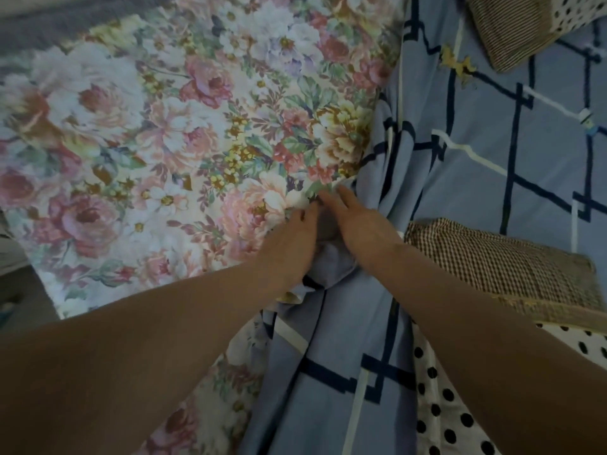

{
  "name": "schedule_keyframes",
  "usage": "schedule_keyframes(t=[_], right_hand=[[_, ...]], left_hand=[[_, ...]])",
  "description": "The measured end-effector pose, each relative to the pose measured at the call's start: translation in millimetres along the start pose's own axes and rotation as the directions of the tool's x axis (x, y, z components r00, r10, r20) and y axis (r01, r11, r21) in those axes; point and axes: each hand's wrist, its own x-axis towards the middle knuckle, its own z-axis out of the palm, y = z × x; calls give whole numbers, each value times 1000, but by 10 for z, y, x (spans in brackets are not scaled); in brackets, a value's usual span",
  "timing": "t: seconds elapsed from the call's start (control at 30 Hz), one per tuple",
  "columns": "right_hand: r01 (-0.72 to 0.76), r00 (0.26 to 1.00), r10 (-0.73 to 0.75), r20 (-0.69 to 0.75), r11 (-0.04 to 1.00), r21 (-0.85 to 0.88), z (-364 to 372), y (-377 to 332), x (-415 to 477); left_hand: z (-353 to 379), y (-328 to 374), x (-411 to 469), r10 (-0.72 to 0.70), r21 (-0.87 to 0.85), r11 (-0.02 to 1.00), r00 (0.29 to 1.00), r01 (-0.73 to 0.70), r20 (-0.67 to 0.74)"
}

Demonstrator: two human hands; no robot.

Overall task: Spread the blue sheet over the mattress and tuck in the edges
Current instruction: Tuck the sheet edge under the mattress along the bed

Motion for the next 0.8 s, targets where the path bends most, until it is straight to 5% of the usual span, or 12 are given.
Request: schedule_keyframes(t=[0.07, 0.13, 0.2, 0.27, 0.33, 0.47, 0.57, 0.67, 0.8], right_hand=[[6, 998, 0, 55, 994, -110, -48, -40, 60], [96, 971, -119, -208, 988, -118, -131, -68, 43], [245, 805, -246, -540, 967, -76, -186, -98, -21], [387, 647, -350, -678, 916, -104, -152, -137, -103], [445, 661, -398, -636, 891, -94, -22, -157, -205], [431, 814, -332, -477, 896, 112, 151, -146, -320], [351, 841, -231, -489, 921, 168, -1, -223, -186], [336, 808, -329, -489, 939, -76, -134, -208, 111], [458, 768, -467, -438, 879, -133, -210, -251, 415]], left_hand=[[-23, 15, 36, -23, 38, 999, 999, 22, 32], [-78, 15, -28, 32, -21, 999, 993, -35, -117], [-147, -15, -64, -21, -265, 961, 933, -80, -359], [-200, -57, -34, -173, -543, 834, 889, -97, -423], [-220, -124, -15, -174, -606, 795, 943, -37, -285], [-138, -215, -50, -49, -613, 790, 994, -19, -95], [-197, -206, -42, -9, -567, 818, 984, -96, -179], [-301, -223, -95, 8, -478, 868, 968, -133, -253], [-425, -521, -218, 145, -18, 986, 892, -169, -427]])
